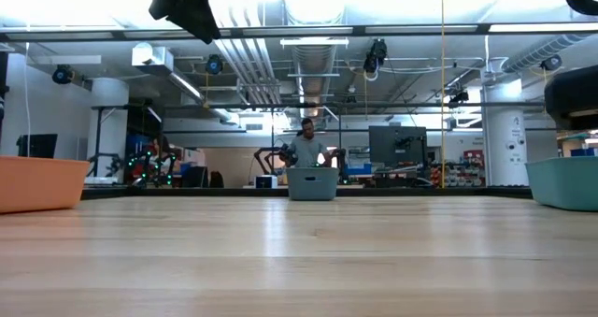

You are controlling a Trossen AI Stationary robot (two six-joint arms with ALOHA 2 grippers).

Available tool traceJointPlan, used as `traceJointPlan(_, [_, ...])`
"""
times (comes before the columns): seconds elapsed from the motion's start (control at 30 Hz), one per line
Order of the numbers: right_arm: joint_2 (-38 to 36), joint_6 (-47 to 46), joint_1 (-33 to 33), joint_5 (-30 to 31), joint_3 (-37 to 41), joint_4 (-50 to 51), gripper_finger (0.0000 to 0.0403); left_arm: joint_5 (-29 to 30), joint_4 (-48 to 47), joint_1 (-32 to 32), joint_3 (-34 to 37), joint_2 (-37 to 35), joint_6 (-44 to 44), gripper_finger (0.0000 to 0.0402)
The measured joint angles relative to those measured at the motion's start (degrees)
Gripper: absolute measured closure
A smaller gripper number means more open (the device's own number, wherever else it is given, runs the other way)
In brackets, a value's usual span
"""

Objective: Sort blocks
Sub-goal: Put the blue block into the light blue bin

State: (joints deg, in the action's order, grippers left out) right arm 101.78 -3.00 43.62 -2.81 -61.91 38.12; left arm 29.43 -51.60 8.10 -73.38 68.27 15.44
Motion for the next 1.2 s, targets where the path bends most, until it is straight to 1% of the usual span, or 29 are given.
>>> traceJointPlan(0.13, [0.37, 0.03, 0.00, 0.00, 0.02, -0.32, 0.0187, 0.00, -0.01, 0.00, 0.00, 0.00, -0.36, 0.0245])
traceJointPlan(0.2, [0.37, 0.03, 0.00, 0.02, 0.07, -0.53, 0.0200, 0.00, -0.01, 0.00, 0.00, 0.00, -0.59, 0.0245])
traceJointPlan(0.27, [0.39, 0.01, -0.01, 0.08, 0.07, -0.69, 0.0224, 0.00, 0.01, 0.00, 0.00, 0.00, -0.99, 0.0245])
traceJointPlan(0.43, [0.45, 0.22, -0.02, 0.17, 0.09, -0.97, 0.0307, 0.00, 0.01, 0.00, 0.00, 0.00, -1.27, 0.0245])
traceJointPlan(0.63, [0.49, -0.02, -0.04, -0.24, 0.11, -1.08, 0.0311, 0.00, 0.03, 0.00, 0.00, 0.00, -1.46, 0.0245])
traceJointPlan(0.77, [-1.46, -2.37, -0.64, 0.76, 0.17, -0.01, 0.0311, 0.00, 0.07, 0.00, 0.01, 0.00, -1.46, 0.0245])
traceJointPlan(0.87, [-5.18, -7.49, -2.53, 5.22, -0.45, 5.77, 0.0311, 0.00, 0.47, 0.04, 0.02, 0.00, -1.46, 0.0245])
traceJointPlan(1.0, [-12.03, -17.02, -7.20, 11.29, -1.74, 11.68, 0.0311, 0.01, 1.67, 0.04, 0.02, 0.00, -1.74, 0.0245])
traceJointPlan(1.07, [-15.22, -22.77, -10.52, 12.23, -1.75, 13.78, 0.0311, 0.02, 2.11, 0.04, 0.02, 0.00, -2.22, 0.0245])
traceJointPlan(1.2, [-21.54, -37.20, -18.93, 14.51, -2.12, 16.50, 0.0311, 0.02, 2.18, 0.04, 0.02, 0.00, -2.51, 0.0245])
